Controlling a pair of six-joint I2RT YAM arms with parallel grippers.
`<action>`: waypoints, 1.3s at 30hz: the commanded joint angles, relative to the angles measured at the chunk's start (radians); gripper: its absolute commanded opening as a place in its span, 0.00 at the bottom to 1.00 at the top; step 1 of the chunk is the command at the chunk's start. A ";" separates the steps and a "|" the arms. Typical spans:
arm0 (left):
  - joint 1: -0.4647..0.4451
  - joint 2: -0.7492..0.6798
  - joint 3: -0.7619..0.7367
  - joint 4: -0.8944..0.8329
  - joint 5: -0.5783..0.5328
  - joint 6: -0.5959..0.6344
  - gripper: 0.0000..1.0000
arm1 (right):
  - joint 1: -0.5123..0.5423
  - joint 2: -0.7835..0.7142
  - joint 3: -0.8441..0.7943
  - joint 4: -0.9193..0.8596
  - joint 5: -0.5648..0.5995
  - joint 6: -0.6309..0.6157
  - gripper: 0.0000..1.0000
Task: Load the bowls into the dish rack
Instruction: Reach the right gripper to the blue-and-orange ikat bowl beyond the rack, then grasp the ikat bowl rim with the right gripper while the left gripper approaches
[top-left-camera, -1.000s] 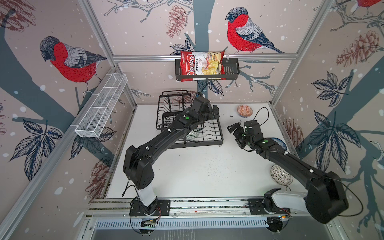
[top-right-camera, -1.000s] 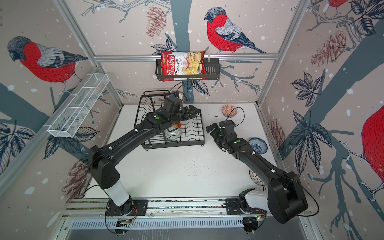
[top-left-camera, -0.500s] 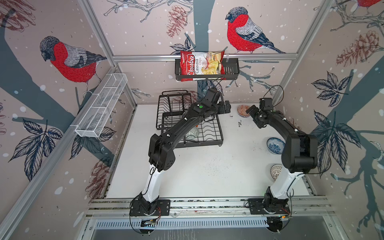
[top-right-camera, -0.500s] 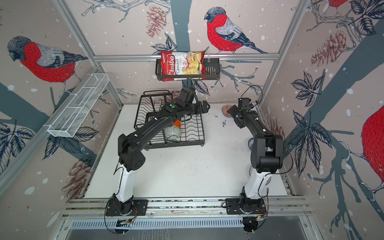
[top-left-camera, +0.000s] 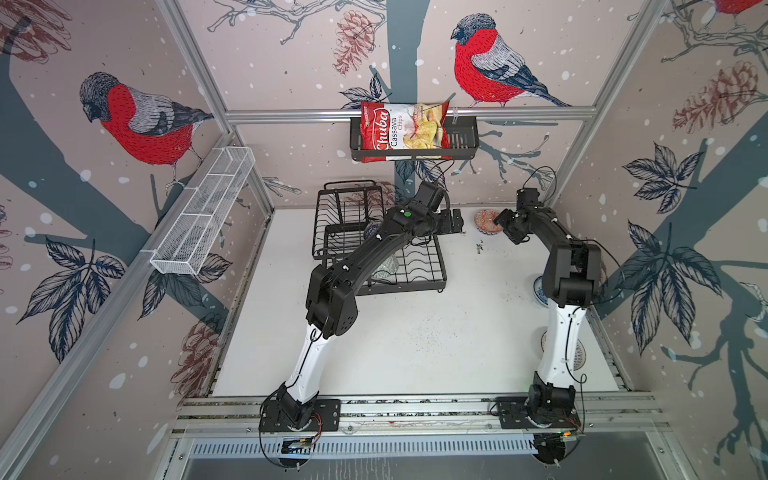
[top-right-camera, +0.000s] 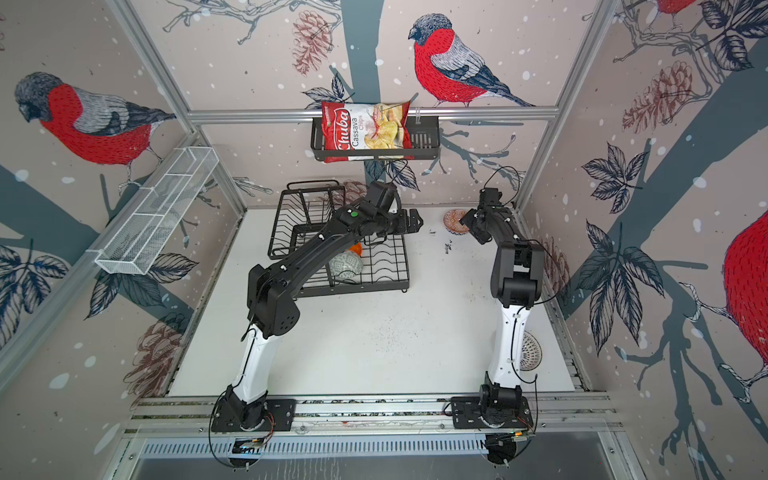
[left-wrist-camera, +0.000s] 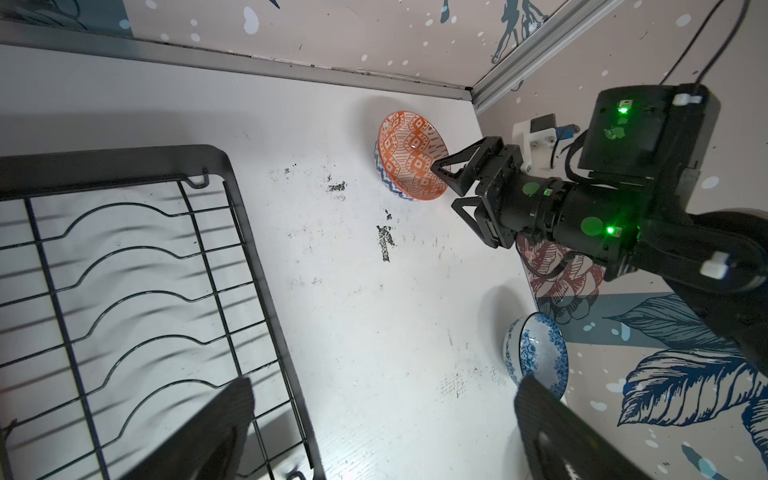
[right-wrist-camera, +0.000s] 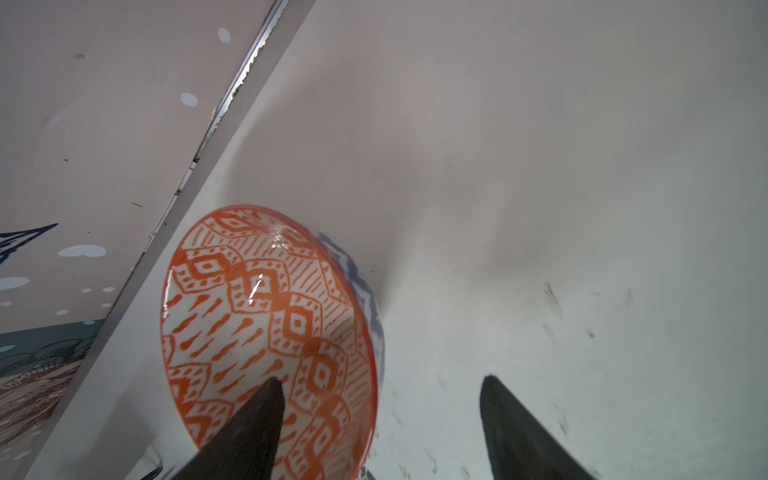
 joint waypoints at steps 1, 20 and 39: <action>0.000 -0.010 -0.012 0.004 0.019 0.010 0.98 | -0.001 0.031 0.029 -0.026 -0.018 -0.015 0.70; 0.011 -0.120 -0.173 0.049 0.040 -0.001 0.98 | 0.050 -0.029 -0.042 -0.038 -0.003 -0.039 0.07; -0.017 -0.089 -0.203 -0.032 0.013 -0.154 0.98 | 0.200 -0.467 -0.598 0.100 -0.072 -0.040 0.02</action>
